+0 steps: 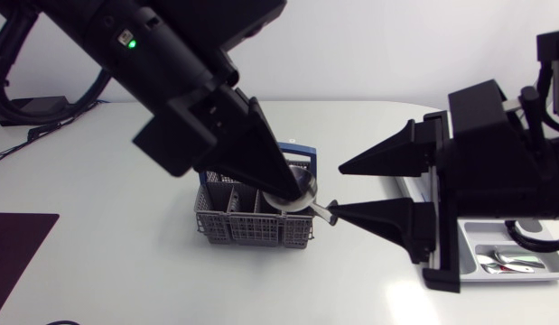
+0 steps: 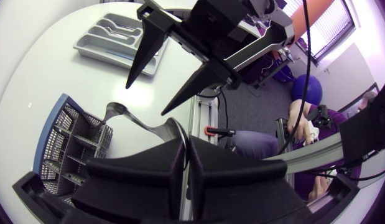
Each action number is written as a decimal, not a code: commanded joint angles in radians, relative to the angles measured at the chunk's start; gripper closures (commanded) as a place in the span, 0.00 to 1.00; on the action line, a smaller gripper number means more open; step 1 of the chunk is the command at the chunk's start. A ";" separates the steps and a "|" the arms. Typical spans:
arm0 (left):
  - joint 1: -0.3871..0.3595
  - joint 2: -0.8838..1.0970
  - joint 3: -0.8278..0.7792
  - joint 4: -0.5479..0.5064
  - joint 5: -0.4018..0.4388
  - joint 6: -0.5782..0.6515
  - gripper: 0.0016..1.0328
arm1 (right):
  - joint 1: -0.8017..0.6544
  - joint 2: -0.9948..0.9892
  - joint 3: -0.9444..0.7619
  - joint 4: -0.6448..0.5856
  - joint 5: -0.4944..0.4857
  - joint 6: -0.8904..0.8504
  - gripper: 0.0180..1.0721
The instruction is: Sort the cutlery from the basket into the organizer compartments.
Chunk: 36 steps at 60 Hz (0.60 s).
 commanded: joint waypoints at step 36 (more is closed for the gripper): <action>-0.003 -0.078 0.145 -0.034 0.031 -0.016 0.97 | 0.099 -0.051 0.020 0.002 0.116 0.004 0.34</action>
